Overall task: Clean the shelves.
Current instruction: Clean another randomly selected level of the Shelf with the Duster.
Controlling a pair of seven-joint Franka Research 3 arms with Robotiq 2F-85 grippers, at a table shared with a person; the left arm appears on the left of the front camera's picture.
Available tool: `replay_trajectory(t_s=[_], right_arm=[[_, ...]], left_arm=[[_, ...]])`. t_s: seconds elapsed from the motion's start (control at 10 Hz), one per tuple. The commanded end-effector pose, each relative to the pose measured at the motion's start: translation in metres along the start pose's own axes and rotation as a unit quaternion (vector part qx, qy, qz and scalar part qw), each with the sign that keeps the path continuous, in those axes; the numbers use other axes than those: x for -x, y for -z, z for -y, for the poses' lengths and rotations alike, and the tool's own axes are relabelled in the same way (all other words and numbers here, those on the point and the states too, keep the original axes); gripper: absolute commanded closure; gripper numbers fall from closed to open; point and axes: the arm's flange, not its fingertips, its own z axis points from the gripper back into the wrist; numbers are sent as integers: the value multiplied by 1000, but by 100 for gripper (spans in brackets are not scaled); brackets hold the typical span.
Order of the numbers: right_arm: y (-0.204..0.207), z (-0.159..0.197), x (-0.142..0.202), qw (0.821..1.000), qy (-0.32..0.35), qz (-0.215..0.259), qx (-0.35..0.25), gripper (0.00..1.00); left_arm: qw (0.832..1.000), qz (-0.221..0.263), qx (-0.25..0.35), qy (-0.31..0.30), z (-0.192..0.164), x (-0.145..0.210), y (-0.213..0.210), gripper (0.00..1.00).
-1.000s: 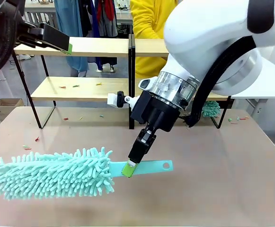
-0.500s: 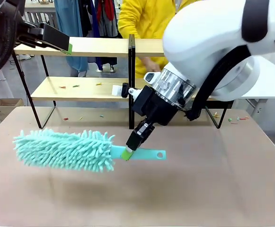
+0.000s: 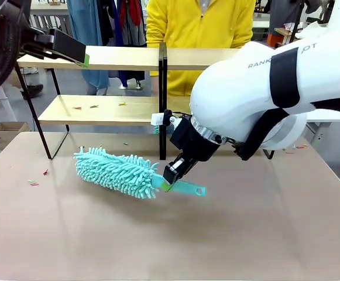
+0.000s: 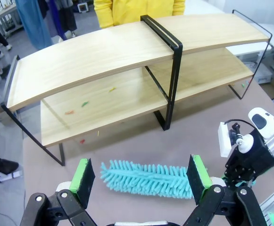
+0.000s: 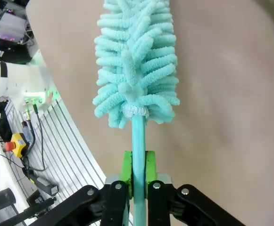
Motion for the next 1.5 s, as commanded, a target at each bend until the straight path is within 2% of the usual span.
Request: replay_trajectory(t_s=[0.0,0.1,0.2,0.3,0.4,0.5,0.7,0.9,1.2,1.4], right_arm=[[-1,-3,-3,1000,-14,7,-26,88],[0,0,0,1000,0,0,0,88],[8,16,-12,1000,22,15,16,88],[10,31,-21,995,44,73,43,88],[9,42,-26,992,69,97,45,88],[12,54,-28,989,102,86,61,88],[19,71,-37,979,150,110,84,88],[33,79,-51,979,164,97,78,88],[62,91,-84,965,200,138,97,88],[69,94,-99,963,199,142,110,88]], left_arm=[[1000,1,-2,-1,-1,2,0,0],[1000,1,-2,-1,-1,2,0,0],[1000,1,-2,-1,-1,2,0,0],[1000,1,-2,-1,-1,2,0,0],[1000,1,-2,-1,-1,2,0,0],[1000,1,-2,-1,-1,2,0,0],[1000,1,-2,-1,-1,2,0,0],[1000,1,-2,-1,-1,2,0,0],[1000,1,-2,-1,-1,2,0,0],[1000,1,-2,-1,-1,2,0,0]])
